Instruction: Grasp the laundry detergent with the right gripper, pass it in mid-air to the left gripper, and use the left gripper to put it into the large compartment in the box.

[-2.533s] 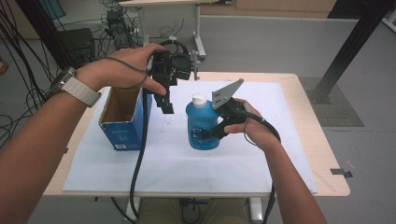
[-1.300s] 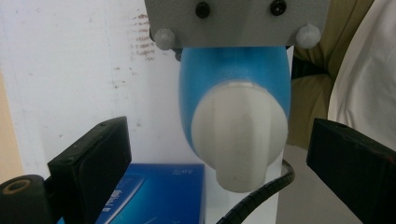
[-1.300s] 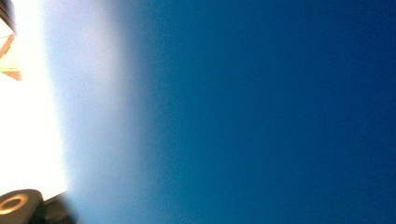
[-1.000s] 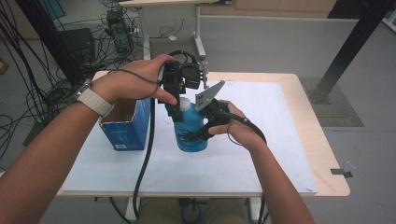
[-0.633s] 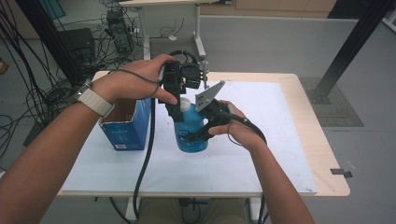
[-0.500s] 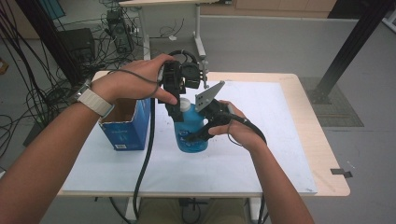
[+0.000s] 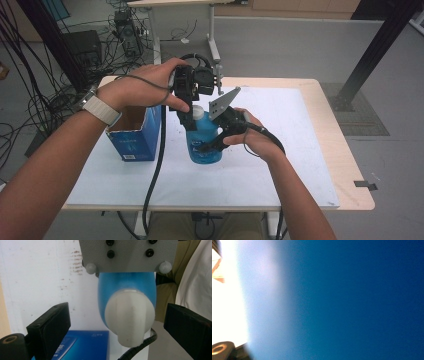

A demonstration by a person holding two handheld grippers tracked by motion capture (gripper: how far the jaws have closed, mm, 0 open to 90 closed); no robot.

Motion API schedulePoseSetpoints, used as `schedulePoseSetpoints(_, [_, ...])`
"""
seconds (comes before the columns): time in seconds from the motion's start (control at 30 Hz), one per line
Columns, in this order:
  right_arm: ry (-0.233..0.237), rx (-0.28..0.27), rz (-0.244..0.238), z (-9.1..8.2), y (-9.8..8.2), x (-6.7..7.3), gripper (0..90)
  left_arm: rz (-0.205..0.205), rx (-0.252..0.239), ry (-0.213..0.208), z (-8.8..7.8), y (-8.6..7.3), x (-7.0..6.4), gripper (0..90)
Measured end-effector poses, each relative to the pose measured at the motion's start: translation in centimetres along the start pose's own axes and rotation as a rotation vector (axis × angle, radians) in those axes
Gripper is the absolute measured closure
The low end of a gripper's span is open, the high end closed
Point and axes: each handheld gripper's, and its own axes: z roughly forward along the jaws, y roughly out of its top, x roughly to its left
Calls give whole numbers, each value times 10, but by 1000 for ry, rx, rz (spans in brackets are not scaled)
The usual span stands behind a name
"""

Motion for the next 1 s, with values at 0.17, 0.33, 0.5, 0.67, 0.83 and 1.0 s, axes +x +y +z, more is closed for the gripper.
schedulePoseSetpoints(0.17, [2,1,0,0,0,0,434,1,-1,2,0,0,0,74])
schedulePoseSetpoints(0.33, [7,-1,10,0,-1,0,434,0,-1,2,0,1,0,74])
schedulePoseSetpoints(0.5, [1,-2,2,-1,-1,0,434,4,-3,1,0,1,0,77])
schedulePoseSetpoints(0.67, [6,-2,8,-1,-1,1,434,5,-6,1,1,1,-1,77])
schedulePoseSetpoints(0.83, [8,0,10,-1,-2,1,434,5,-3,0,1,1,-1,77])
schedulePoseSetpoints(1.0, [10,-2,13,-1,-2,1,434,5,-5,0,1,2,-1,77])
